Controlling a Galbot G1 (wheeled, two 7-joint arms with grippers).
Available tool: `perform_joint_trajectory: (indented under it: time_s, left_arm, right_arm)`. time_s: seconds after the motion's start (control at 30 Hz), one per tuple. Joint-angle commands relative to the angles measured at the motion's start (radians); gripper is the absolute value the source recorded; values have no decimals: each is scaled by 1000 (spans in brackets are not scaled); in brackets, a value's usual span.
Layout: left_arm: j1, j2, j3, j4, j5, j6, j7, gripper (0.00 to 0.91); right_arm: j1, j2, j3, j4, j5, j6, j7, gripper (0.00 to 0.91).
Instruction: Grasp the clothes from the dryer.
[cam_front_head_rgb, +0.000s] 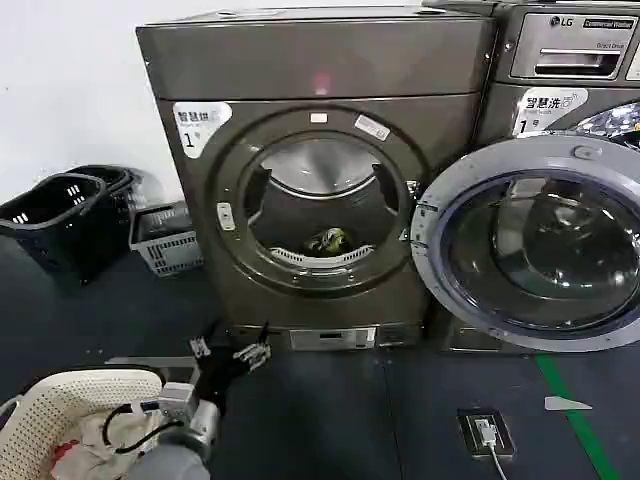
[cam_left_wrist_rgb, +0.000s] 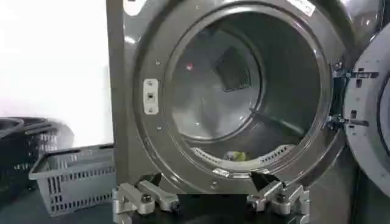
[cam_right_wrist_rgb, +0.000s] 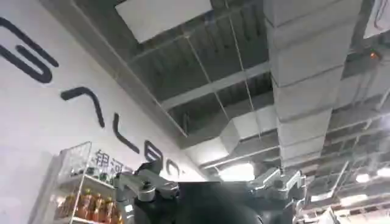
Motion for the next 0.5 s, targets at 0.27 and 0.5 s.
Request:
perform_joint_trajectory:
  time_s: [0.27,0.5]
  left_arm:
    - [-6,6,-3,2,-2,4,3,907]
    - [-5,6,0,-2,-2,4,4,907]
  right_arm:
    - [3,12,-13,7,-48,-21,-3,907]
    - [-3,20,-11,7,-78,-52,-10,907]
